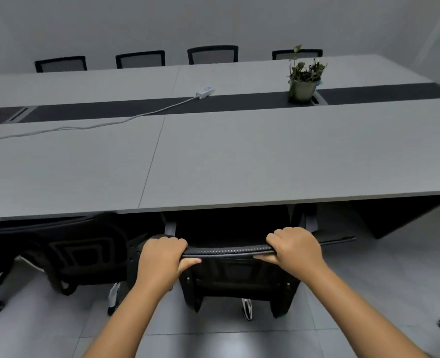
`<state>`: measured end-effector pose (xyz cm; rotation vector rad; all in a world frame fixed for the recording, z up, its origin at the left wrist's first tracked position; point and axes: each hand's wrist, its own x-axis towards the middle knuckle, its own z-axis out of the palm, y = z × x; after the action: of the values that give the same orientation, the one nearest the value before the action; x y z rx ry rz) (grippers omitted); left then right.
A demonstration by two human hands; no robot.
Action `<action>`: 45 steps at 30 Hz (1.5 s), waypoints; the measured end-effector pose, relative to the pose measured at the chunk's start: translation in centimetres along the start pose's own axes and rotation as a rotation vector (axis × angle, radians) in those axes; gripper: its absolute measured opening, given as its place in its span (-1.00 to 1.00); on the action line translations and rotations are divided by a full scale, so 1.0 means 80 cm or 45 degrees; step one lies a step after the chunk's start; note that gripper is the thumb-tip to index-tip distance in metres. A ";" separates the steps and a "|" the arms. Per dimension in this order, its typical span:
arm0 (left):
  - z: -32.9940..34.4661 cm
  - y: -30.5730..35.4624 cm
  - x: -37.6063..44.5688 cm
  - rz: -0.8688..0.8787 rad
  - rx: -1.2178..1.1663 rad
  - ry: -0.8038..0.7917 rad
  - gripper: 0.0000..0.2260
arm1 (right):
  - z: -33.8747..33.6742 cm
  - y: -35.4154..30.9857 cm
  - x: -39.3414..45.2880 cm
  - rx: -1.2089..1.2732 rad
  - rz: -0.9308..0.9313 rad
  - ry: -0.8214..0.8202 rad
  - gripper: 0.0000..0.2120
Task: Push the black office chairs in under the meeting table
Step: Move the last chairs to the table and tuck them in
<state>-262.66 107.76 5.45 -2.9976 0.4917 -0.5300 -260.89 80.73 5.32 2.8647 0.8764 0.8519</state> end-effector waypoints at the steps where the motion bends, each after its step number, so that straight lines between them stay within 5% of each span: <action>1: 0.006 -0.003 0.003 -0.009 -0.021 0.008 -0.51 | 0.006 0.004 0.008 0.001 -0.013 0.011 -0.50; 10: 0.015 -0.020 0.072 -0.078 -0.057 0.045 -0.38 | 0.050 0.051 0.069 0.039 0.007 0.086 -0.50; 17: 0.044 -0.034 0.085 -0.192 -0.122 0.294 -0.30 | 0.084 0.052 0.102 0.072 -0.015 0.276 -0.48; 25: 0.063 -0.050 0.107 -0.127 -0.074 0.569 -0.55 | 0.099 0.055 0.113 0.003 -0.006 0.490 -0.42; 29: 0.061 -0.050 0.103 -0.123 -0.105 0.537 -0.56 | 0.096 0.053 0.110 0.023 -0.004 0.518 -0.42; 33: 0.042 -0.035 0.097 -0.215 -0.214 0.255 -0.49 | 0.085 0.052 0.104 0.081 0.058 0.344 -0.43; 36: 0.021 -0.019 0.091 -0.323 -0.559 0.120 -0.57 | 0.067 0.044 0.091 0.219 0.296 0.173 -0.49; 40: 0.014 0.029 0.065 -0.156 -1.047 0.125 -0.65 | 0.045 0.009 0.025 0.634 0.780 0.183 -0.45; 45: 0.041 0.161 0.009 -0.054 -1.610 -0.565 -0.81 | 0.000 -0.065 -0.143 1.135 1.674 0.117 -0.55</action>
<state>-264.72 95.32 1.18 -4.0361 0.9903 0.7810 -271.43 79.09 -1.26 4.0455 -1.1870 0.6285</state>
